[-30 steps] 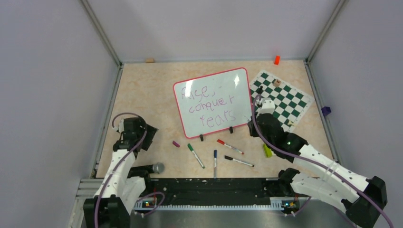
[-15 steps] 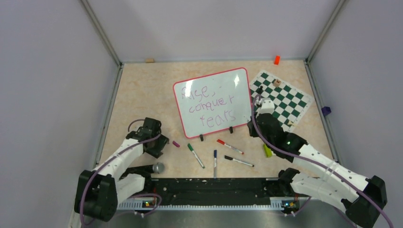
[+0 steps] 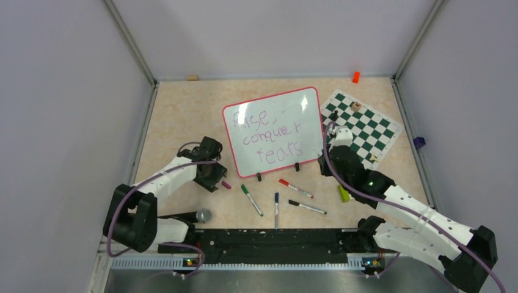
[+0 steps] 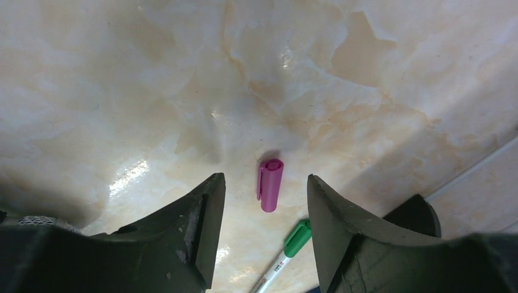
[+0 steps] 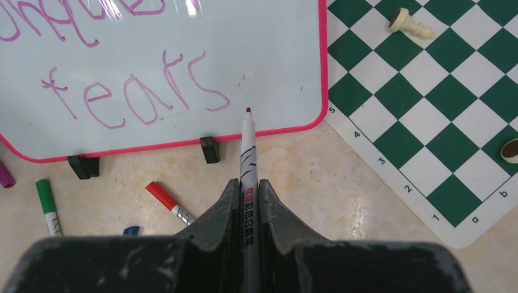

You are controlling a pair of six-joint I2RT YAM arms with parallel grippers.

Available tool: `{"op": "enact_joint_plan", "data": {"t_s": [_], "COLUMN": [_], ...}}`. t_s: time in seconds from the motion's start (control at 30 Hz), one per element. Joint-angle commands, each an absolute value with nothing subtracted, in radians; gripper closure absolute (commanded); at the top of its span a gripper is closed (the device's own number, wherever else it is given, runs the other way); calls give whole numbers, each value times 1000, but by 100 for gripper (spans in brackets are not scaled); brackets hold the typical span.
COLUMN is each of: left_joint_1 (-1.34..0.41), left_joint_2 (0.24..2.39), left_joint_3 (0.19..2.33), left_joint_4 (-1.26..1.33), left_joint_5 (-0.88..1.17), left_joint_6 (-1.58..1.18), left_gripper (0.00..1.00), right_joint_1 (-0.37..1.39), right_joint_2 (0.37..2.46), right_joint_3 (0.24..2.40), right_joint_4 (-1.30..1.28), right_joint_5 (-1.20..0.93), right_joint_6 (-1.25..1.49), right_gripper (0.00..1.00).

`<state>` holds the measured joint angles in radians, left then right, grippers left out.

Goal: Write a sentence on the whiteboard
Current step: Pick up the pen cap from the center of the board.

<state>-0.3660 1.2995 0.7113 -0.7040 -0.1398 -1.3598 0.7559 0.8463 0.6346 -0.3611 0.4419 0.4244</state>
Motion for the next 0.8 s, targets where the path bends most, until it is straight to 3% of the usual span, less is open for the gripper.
{"op": "enact_joint_plan", "data": {"t_s": [0.0, 0.17, 0.2, 0.27, 0.3, 0.6, 0.77], "left_joint_1": [-397, -429, -431, -430, -430, -431, -429], "left_joint_2": [1342, 1364, 1367, 1382, 1392, 1435, 1384], "left_joint_3": [726, 686, 672, 646, 640, 686, 678], "left_joint_4": [-736, -712, -686, -633, -611, -571, -443], "left_joint_5": [-151, -149, -145, -141, -145, -261, -224], "left_joint_6": [-1414, -1459, -1458, -1446, -1431, -1245, -1109], "left_gripper": [46, 56, 65, 97, 100, 100, 100], "right_joint_1": [748, 747, 747, 747, 747, 800, 1087], "right_joint_2": [849, 849, 849, 850, 849, 809, 831], "right_joint_3": [650, 648, 646, 646, 644, 562, 455], "right_joint_4": [-334, -334, -333, -333, -329, -170, 77], "right_joint_5": [438, 439, 436, 425, 412, 142, 348], "right_joint_6": [432, 444, 446, 452, 452, 450, 467], "right_gripper": [100, 100, 100, 100, 100, 100, 100]}}
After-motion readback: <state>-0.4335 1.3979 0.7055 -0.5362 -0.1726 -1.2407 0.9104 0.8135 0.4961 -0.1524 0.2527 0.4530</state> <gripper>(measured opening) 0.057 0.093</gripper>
